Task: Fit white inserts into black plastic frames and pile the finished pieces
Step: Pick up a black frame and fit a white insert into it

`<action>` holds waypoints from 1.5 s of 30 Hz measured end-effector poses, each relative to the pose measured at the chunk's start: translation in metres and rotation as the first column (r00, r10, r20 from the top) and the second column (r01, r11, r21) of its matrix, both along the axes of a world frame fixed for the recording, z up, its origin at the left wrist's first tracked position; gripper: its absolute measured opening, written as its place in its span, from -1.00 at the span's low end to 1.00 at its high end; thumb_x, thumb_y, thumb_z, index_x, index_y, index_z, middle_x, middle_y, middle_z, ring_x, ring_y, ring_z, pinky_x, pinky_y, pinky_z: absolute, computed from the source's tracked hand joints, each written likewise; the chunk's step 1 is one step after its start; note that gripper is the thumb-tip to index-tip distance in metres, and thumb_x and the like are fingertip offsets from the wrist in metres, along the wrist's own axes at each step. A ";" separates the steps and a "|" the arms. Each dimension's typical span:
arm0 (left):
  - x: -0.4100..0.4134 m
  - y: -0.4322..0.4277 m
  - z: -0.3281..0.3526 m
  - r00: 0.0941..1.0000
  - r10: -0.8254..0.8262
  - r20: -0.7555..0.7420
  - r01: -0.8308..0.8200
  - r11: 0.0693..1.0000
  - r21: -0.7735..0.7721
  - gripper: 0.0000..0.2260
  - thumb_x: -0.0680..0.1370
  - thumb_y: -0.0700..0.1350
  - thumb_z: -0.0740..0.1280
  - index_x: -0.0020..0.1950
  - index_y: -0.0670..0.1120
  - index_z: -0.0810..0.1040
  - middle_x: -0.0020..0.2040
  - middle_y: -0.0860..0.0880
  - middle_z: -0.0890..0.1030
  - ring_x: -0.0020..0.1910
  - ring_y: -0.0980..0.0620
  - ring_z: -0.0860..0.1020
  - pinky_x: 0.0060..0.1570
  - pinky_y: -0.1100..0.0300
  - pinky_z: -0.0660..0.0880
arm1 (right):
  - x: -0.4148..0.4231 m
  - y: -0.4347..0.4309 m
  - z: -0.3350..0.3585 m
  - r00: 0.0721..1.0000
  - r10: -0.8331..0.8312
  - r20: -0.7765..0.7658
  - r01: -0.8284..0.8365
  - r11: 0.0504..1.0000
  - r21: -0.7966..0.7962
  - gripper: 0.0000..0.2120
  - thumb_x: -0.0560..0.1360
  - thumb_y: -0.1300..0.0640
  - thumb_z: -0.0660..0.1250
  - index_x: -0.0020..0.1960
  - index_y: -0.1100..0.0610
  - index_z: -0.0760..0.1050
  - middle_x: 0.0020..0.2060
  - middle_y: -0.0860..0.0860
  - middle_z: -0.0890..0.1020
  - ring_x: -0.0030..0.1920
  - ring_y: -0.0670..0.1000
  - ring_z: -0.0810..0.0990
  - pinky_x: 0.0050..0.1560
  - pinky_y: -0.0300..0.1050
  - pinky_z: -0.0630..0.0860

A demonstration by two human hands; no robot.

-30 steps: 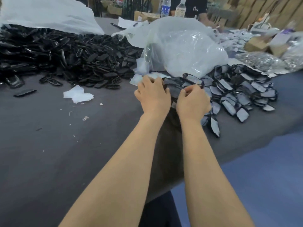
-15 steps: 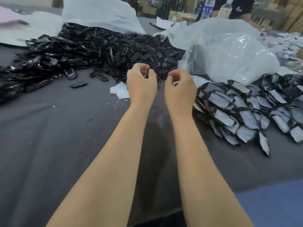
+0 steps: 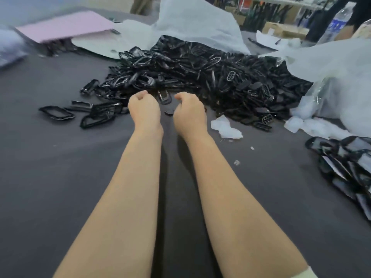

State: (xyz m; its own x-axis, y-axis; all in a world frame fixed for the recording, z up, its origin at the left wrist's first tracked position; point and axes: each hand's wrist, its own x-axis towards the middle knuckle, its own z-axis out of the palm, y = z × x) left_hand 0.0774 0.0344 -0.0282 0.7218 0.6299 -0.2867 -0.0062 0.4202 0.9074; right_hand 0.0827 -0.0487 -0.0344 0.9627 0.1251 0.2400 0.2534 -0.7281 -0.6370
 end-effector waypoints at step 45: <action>-0.009 -0.024 0.013 0.980 -0.073 0.184 0.070 0.997 0.022 -0.86 0.65 -0.29 0.14 0.15 -0.16 0.43 -0.07 -0.08 0.58 -0.23 0.11 0.65 -0.20 0.33 0.58 | 0.018 -0.057 0.011 0.963 -0.254 -0.090 0.256 0.967 0.014 -0.76 0.54 0.08 0.28 0.15 0.14 0.59 0.11 0.06 0.63 0.17 0.07 0.54 0.09 -0.17 0.41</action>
State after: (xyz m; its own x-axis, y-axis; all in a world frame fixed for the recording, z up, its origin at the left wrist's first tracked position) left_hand 0.0688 0.0104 -0.0147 0.8050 0.5777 -0.1351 -0.1447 0.4120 0.8996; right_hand 0.1007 -0.1055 -0.0235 0.9791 -0.1323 0.1546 0.0047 -0.7448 -0.6673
